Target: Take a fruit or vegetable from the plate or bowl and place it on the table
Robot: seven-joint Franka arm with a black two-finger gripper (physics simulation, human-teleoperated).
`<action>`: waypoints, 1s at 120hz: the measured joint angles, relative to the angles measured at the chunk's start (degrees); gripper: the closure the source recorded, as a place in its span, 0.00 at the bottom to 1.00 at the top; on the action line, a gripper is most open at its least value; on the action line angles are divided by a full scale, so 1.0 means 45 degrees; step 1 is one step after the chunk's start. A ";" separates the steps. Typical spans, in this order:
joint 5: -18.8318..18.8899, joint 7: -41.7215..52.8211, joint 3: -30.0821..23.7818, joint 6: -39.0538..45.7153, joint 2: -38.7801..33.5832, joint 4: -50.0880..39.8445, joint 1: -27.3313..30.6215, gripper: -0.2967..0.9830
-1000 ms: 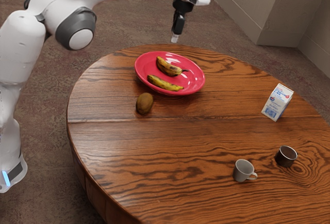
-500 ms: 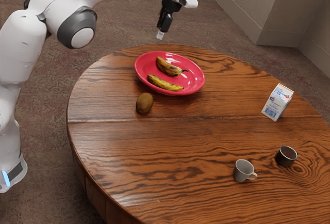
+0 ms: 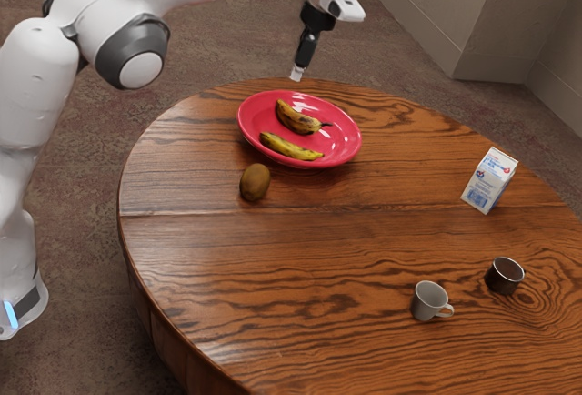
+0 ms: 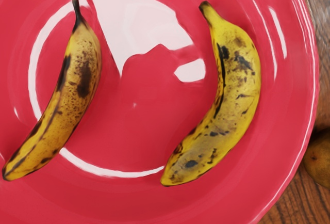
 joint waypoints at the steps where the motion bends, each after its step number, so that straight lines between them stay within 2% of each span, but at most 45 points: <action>1: -0.0016 0.0065 -0.0019 0.0047 0.0014 -0.0001 -0.0005 0.23; 14: -0.0171 0.1122 -0.0116 0.0877 0.0076 -0.0050 0.0020 0.23; 24: -0.0276 0.2087 0.0028 0.1666 -0.0089 -0.0843 0.0217 0.23; 38: 0.0126 0.3302 0.0309 0.2773 -0.2373 -0.3650 0.0021 0.23; 51: 0.0551 0.4291 0.0235 0.3586 -0.2736 -0.4333 -0.0129 0.23; 61: 0.0533 0.5124 0.0084 0.4216 -0.2207 -0.4336 -0.0239 0.23; 84: -0.0861 0.6998 -0.0006 0.5298 -0.0225 -0.3767 0.0172 0.23; 120: -0.1891 0.8893 -0.0017 0.5829 0.0513 -0.3716 0.0432 0.23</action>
